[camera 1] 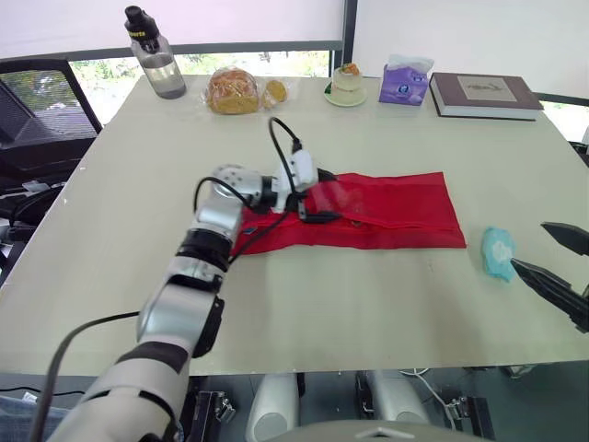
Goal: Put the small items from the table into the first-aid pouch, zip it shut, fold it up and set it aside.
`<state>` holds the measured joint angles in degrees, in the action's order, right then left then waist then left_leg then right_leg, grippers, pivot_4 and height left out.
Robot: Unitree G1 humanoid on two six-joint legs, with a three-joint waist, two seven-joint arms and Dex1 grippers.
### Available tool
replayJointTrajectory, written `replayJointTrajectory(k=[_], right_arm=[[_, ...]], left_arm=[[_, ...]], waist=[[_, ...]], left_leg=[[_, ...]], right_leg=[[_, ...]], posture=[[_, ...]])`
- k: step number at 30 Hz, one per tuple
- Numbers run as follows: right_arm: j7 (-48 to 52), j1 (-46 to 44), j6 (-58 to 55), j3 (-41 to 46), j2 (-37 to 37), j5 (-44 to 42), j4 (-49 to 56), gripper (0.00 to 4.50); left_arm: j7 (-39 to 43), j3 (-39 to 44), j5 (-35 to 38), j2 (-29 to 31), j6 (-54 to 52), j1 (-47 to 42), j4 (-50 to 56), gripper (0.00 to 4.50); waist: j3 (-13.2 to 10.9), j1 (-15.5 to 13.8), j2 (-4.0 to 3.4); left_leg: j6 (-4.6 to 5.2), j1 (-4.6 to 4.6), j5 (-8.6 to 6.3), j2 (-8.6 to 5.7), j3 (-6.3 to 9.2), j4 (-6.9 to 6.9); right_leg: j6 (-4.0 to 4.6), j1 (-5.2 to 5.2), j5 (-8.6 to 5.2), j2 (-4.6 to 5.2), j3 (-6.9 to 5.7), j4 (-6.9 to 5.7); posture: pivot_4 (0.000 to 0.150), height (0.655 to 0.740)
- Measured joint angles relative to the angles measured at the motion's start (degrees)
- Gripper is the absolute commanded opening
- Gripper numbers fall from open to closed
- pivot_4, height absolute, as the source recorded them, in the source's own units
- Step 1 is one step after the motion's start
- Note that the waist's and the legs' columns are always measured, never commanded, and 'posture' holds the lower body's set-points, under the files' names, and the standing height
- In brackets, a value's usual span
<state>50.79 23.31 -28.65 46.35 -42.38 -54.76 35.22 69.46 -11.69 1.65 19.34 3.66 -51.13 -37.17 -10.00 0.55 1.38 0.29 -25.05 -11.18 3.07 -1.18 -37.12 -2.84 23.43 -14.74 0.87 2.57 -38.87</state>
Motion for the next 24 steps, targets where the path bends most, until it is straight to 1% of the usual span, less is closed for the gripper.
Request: replayJointTrajectory(k=[1,3,4,5,10,14,15,17,19,21,24], right_arm=[[-0.4,0.0,0.0,0.1,0.0,0.0,0.0,4.5],[-0.9,-0.1,0.0,0.2,0.0,0.0,0.3,4.5],[-1.6,0.4,-0.1,0.8,0.1,-0.1,0.7,4.5],[-1.9,0.9,-0.2,1.2,0.0,-0.3,0.7,4.5],[-3.5,3.6,0.0,2.3,0.3,1.1,2.4,4.5],[-4.2,6.8,0.1,4.3,2.1,1.5,3.6,4.5],[-4.5,8.0,0.3,5.0,3.0,1.6,4.4,4.5],[-4.6,9.1,0.4,5.6,3.7,1.6,5.1,4.5],[-4.7,10.1,0.8,6.0,4.1,2.3,5.7,4.5],[-5.0,12.5,1.6,6.0,4.7,5.1,6.5,4.5],[-6.7,16.1,1.0,5.7,5.1,9.0,7.0,4.5]], left_arm=[[-2.0,-0.8,-0.8,-2.1,-1.8,0.1,0.1,4.38],[-4.1,-2.0,-1.9,-3.8,-2.7,-0.1,0.2,4.38],[-6.9,-3.7,-4.3,-5.5,-2.7,-1.5,-0.8,4.38],[-7.9,-4.4,-5.1,-6.4,-2.6,-2.5,-1.8,4.38],[-13.0,-6.5,-8.0,-11.3,-1.3,-6.9,-8.8,4.38],[-16.1,-8.2,-10.8,-14.3,0.7,-9.2,-14.7,4.38],[-18.0,-9.7,-13.0,-15.8,2.2,-10.6,-17.6,4.38],[-20.3,-10.8,-14.6,-17.5,3.6,-12.3,-20.9,4.38],[-21.9,-10.8,-15.2,-18.7,4.2,-13.8,-23.3,4.38],[-23.6,-10.6,-15.3,-20.6,4.3,-15.6,-26.3,4.38],[-26.2,-10.1,-15.8,-21.9,4.3,-16.9,-29.2,4.38]], waist=[[0.0,-0.1,0.01],[0.0,0.0,0.01],[0.0,0.1,0.0],[0.0,0.1,0.0],[0.0,0.1,0.0],[0.0,0.1,0.01],[0.0,0.0,0.01],[0.0,0.0,0.02],[0.0,0.0,0.02],[0.0,0.0,0.02],[0.0,0.0,0.02]], left_leg=[[0.0,-0.03,0.0,-0.01,0.05,-0.05],[0.0,-0.02,0.0,-0.01,0.06,-0.06],[0.0,-0.02,0.0,-0.01,0.06,-0.03],[0.0,-0.03,0.0,-0.02,0.06,-0.02],[0.0,-0.05,0.0,-0.06,0.06,-0.02],[0.0,-0.05,0.0,-0.07,0.07,-0.02],[0.0,-0.06,0.0,-0.07,0.07,-0.02],[0.0,-0.07,-0.01,-0.08,0.08,-0.02],[0.0,-0.09,-0.01,-0.11,0.08,-0.03],[0.0,-0.11,-0.01,-0.12,0.09,-0.03],[0.0,-0.12,-0.01,-0.12,0.11,-0.01]], right_leg=[[-0.01,0.0,0.0,-0.06,0.03,-0.01],[-0.02,0.0,-0.01,-0.09,0.07,-0.01],[-0.01,0.0,-0.01,-0.1,0.09,0.0],[-0.01,0.0,-0.01,-0.11,0.09,0.01],[-0.02,0.0,-0.01,-0.11,0.15,0.03],[-0.02,0.01,-0.02,-0.12,0.15,0.02],[-0.02,0.01,-0.02,-0.11,0.16,0.03],[-0.02,0.01,-0.03,-0.11,0.16,0.06],[-0.01,0.01,-0.04,-0.1,0.17,0.07],[-0.01,0.02,-0.05,-0.09,0.17,0.08],[0.1,0.03,-0.12,-0.08,0.15,0.09]], posture=[[0.15,0.74],[0.15,0.74],[0.15,0.74],[0.15,0.74],[0.15,0.74],[0.15,0.74],[0.15,0.74],[0.15,0.74],[0.15,0.74],[0.15,0.74],[0.15,0.74]])
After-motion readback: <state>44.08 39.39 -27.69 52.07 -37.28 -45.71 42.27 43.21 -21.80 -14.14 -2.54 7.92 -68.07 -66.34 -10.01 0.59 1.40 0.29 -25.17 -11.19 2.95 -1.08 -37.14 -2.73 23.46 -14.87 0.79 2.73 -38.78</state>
